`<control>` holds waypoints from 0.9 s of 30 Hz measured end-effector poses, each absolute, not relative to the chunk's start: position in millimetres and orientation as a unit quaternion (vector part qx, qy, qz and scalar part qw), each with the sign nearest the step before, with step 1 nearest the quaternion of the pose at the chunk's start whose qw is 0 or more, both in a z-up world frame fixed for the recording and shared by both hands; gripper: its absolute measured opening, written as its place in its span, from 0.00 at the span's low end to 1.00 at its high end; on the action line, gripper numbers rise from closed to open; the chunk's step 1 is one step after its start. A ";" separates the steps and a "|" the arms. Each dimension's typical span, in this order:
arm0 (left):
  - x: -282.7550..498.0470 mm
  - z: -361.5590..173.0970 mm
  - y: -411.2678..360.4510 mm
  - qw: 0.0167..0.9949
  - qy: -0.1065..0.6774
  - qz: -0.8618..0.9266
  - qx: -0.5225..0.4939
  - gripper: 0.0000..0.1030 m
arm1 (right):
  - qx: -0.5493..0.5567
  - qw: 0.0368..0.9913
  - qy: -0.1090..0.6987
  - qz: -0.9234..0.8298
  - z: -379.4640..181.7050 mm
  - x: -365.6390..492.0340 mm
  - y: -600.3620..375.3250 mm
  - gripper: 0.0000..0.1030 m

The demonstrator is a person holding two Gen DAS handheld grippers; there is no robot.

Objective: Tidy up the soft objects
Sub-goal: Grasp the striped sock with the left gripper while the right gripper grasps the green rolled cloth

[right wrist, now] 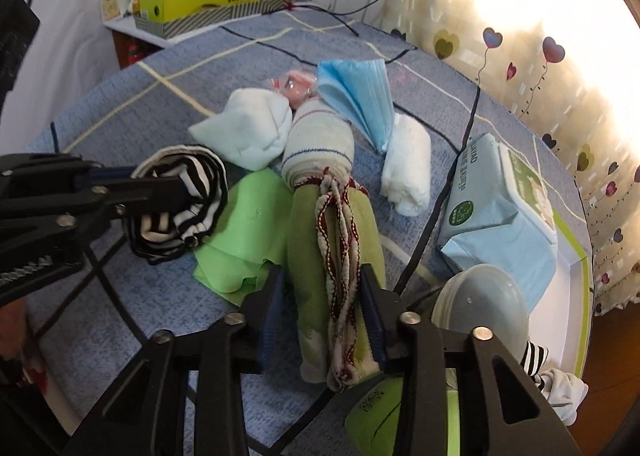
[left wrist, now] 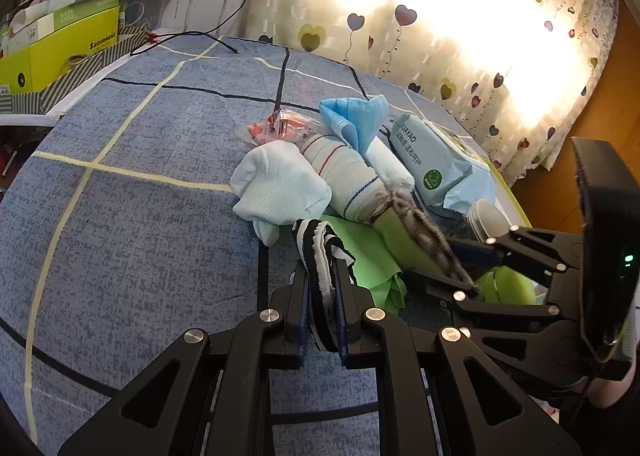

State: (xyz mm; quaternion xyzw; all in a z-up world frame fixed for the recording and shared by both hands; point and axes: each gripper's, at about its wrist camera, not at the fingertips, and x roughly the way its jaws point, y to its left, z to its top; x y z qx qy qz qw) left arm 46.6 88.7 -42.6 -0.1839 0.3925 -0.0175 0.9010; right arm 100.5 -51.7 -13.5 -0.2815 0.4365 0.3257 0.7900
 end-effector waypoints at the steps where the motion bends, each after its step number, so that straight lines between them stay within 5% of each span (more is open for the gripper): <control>1: 46.0 -42.2 89.2 0.901 0.392 -0.018 -0.184 0.11 | -0.283 0.790 0.437 0.325 -14.3 101.1 -51.7 0.21; 27: 30.5 -10.2 69.8 0.916 0.362 -0.017 -0.169 0.11 | -0.158 0.832 0.373 0.380 47.0 74.1 -91.0 0.17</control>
